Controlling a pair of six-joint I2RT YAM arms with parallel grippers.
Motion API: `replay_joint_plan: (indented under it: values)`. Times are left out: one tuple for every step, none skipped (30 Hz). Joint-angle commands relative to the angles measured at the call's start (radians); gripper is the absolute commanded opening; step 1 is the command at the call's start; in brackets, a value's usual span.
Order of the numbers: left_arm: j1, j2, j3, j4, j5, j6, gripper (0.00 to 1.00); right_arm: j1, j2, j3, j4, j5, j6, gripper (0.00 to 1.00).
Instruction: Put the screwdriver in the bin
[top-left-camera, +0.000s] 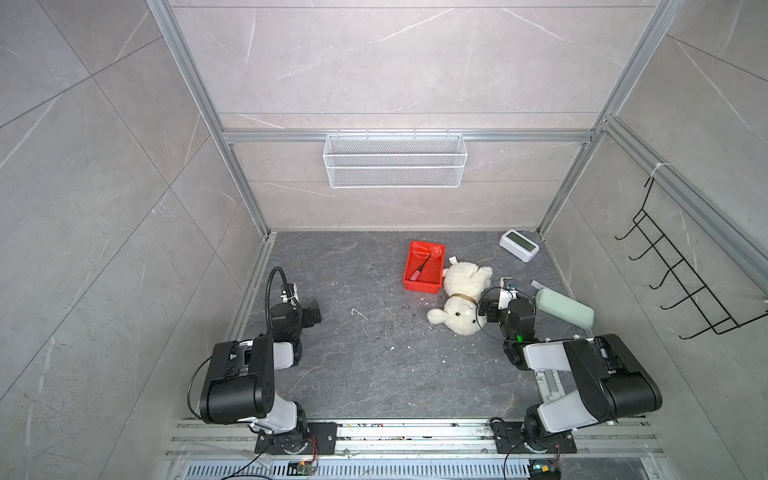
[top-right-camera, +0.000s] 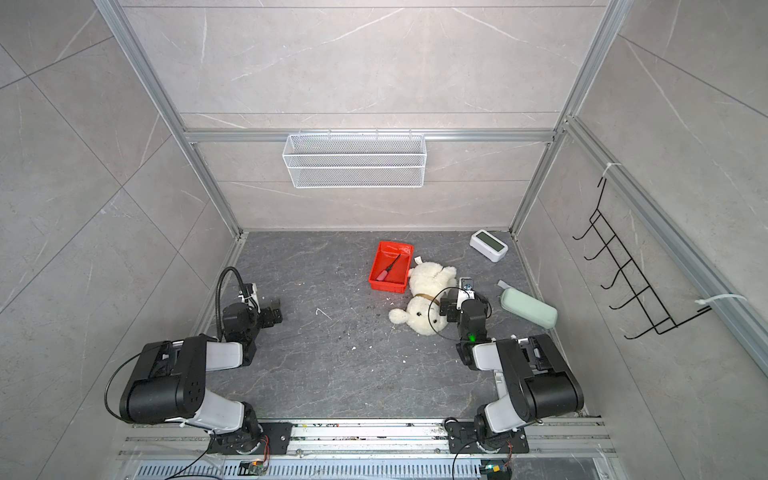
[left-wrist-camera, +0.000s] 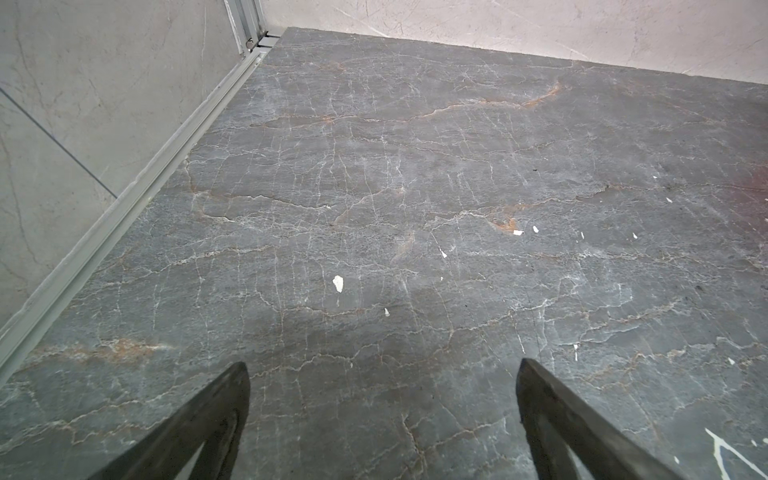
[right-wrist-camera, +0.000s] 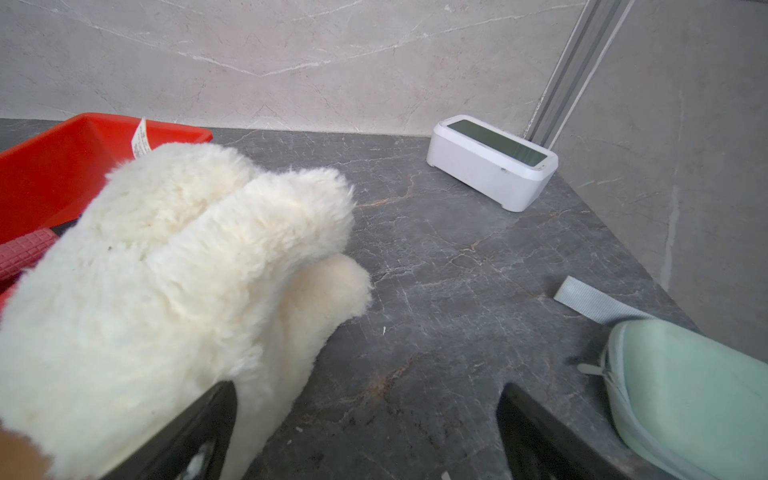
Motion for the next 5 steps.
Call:
replay_joint_plan:
  values:
    - [-0.003, -0.009, 0.015, 0.047, 0.014, -0.004, 1.00, -0.009, 0.007, 0.025, -0.037, -0.020, 0.004, 0.99]
    - [-0.003, -0.009, 0.015, 0.046, 0.014, -0.004, 1.00, -0.010, 0.006, 0.025, -0.037, -0.024, 0.004, 0.99]
    - [-0.002, -0.009, 0.015, 0.046, 0.015, -0.003, 1.00, -0.011, 0.007, 0.025, -0.037, -0.024, 0.004, 0.99]
    - [-0.003, -0.009, 0.015, 0.046, 0.014, -0.003, 1.00, -0.010, 0.007, 0.025, -0.036, -0.024, 0.004, 0.99]
    - [-0.002, -0.010, 0.015, 0.046, 0.015, -0.003, 1.00, -0.011, 0.006, 0.022, -0.032, -0.023, 0.004, 0.99]
